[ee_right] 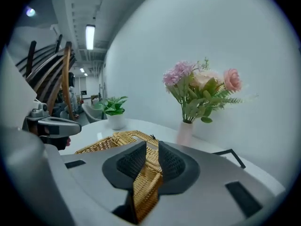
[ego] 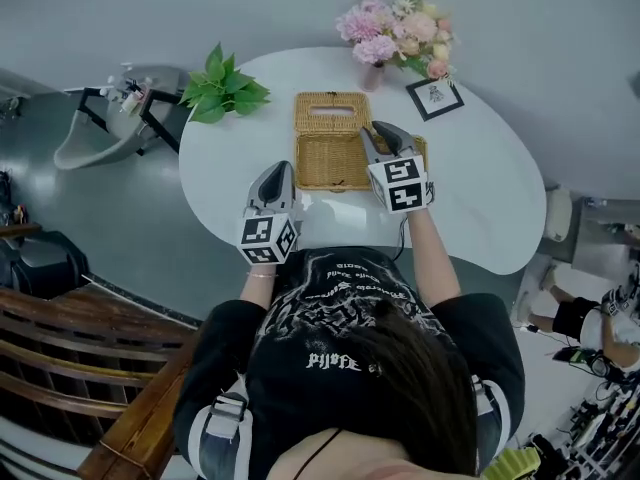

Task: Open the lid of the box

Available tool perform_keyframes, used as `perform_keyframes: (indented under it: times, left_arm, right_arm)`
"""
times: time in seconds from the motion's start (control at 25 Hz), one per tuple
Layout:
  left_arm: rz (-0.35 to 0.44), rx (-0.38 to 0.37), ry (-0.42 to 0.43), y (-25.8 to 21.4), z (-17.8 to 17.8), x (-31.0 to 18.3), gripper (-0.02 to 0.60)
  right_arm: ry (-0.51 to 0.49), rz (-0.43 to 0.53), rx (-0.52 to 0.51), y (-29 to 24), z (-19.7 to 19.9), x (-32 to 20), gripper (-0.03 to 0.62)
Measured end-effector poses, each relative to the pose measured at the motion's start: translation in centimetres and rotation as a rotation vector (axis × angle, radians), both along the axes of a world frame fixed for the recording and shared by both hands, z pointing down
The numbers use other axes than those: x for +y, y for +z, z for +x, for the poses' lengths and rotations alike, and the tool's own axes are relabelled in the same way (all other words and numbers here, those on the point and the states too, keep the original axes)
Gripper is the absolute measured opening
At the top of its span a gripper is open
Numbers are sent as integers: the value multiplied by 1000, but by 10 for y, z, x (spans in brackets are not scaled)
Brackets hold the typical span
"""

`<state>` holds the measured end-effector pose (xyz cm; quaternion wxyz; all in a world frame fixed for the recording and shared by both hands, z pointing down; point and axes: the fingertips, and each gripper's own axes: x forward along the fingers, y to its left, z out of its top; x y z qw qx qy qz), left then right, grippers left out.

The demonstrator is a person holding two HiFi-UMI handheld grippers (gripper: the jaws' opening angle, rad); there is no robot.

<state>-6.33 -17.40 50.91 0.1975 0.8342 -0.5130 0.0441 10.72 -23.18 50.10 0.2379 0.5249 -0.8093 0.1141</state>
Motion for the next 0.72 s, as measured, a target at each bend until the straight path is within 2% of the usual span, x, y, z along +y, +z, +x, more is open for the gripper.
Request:
perform_keyframes:
  times: [0.2, 0.44, 0.72]
  left_arm:
    - [20, -3, 32, -6, 9, 5, 25]
    - [41, -13, 30, -10, 13, 10, 25]
    - [48, -23, 52, -10, 20, 19, 25]
  right_arm:
    - [50, 19, -34, 0, 2, 25, 104]
    - [94, 59, -51, 3, -2, 52, 104]
    - [106, 46, -92, 11, -15, 77, 103]
